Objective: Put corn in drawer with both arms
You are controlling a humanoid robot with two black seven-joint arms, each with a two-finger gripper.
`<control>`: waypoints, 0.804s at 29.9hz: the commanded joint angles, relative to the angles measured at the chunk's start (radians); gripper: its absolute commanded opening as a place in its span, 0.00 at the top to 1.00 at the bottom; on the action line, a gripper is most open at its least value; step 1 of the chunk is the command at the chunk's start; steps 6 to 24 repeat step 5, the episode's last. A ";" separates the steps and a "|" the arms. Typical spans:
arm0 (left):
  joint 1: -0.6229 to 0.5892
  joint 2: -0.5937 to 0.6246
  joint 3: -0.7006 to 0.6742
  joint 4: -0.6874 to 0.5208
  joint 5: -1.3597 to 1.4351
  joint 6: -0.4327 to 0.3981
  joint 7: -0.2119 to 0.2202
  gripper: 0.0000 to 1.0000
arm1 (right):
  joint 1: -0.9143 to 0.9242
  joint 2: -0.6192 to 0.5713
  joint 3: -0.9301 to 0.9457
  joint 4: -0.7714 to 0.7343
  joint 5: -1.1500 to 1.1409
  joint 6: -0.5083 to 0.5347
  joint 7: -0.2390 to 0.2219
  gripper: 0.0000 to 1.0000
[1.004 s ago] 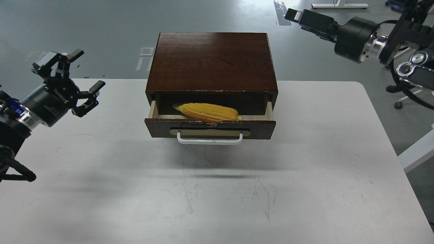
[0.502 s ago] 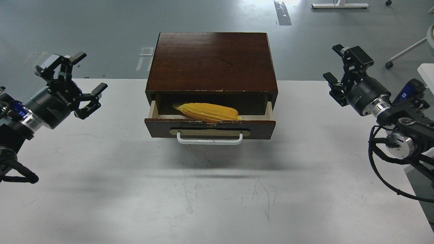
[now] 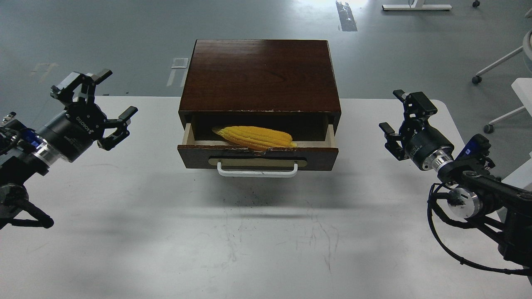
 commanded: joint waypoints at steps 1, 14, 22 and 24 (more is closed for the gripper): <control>0.001 0.000 0.001 0.000 0.000 0.000 0.000 0.01 | -0.003 0.002 0.005 0.000 0.000 0.000 0.000 0.00; 0.001 0.000 0.001 0.000 0.000 0.000 0.000 0.01 | -0.008 0.002 0.006 0.001 0.000 0.002 0.000 0.00; 0.001 0.000 0.001 0.000 0.000 0.000 0.000 0.01 | -0.008 0.002 0.006 0.001 0.000 0.002 0.000 0.00; 0.001 0.000 0.001 0.000 0.000 0.000 0.000 0.01 | -0.008 0.002 0.006 0.001 0.000 0.002 0.000 0.00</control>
